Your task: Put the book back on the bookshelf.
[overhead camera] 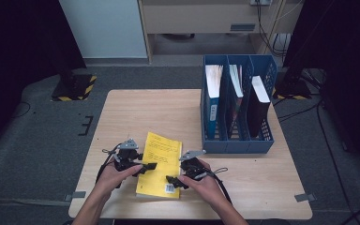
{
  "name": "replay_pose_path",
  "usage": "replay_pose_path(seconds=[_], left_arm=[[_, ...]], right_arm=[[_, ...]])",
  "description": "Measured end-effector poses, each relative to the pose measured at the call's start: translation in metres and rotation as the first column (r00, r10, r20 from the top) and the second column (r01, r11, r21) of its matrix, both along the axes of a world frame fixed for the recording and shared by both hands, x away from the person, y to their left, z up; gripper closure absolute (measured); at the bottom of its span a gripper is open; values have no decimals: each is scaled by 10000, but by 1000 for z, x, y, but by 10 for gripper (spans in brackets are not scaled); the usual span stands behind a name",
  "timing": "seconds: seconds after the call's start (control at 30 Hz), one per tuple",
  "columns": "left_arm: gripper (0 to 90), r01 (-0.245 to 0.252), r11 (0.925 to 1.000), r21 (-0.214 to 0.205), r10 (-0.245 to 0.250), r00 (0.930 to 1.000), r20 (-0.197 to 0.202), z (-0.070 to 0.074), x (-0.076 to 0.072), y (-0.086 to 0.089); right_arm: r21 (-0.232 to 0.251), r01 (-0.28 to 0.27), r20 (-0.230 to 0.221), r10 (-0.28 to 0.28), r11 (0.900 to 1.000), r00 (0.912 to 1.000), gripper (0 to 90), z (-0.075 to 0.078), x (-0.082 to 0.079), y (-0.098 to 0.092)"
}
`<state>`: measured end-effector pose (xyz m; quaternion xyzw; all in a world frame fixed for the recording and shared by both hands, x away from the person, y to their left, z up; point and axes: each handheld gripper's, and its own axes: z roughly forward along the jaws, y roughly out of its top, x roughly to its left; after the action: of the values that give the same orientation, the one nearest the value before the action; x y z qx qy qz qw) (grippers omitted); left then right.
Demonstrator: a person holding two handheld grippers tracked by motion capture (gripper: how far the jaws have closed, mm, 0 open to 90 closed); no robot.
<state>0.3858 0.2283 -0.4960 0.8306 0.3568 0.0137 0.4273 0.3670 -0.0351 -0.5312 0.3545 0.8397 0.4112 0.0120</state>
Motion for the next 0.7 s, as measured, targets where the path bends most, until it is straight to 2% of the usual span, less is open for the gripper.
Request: replay_pose_path(seconds=[0.13, 0.23, 0.37, 0.53, 0.6, 0.7], left_arm=[[325, 109, 9999, -12, -110, 9998, -146, -2, 5, -2], [284, 198, 9997, 144, -195, 9996, -196, -5, 10, -5], [282, 291, 9996, 34, -290, 9993, -227, -9, 14, -8], [343, 365, 9990, 274, -360, 9992, -166, -9, 16, -9], [416, 438, 9972, 605, -433, 9990, -107, -8, 15, -10], [455, 609, 9952, 769, -596, 9981, -184, -6, 15, -10]], right_arm=[[-151, 21, 108, -20, 9999, 9999, 126, 1, 1, 0], [-107, 10, 76, -10, 9999, 10000, 134, 0, 2, 0], [-41, 71, 196, -70, 10000, 9998, 137, -1, 6, 0], [-46, 21, 255, -20, 10000, 9997, 136, -1, 8, 0], [-58, 1, 261, 1, 10000, 9997, 136, -1, 8, 0], [-91, -32, 256, 35, 10000, 9997, 140, -1, 8, -1]])
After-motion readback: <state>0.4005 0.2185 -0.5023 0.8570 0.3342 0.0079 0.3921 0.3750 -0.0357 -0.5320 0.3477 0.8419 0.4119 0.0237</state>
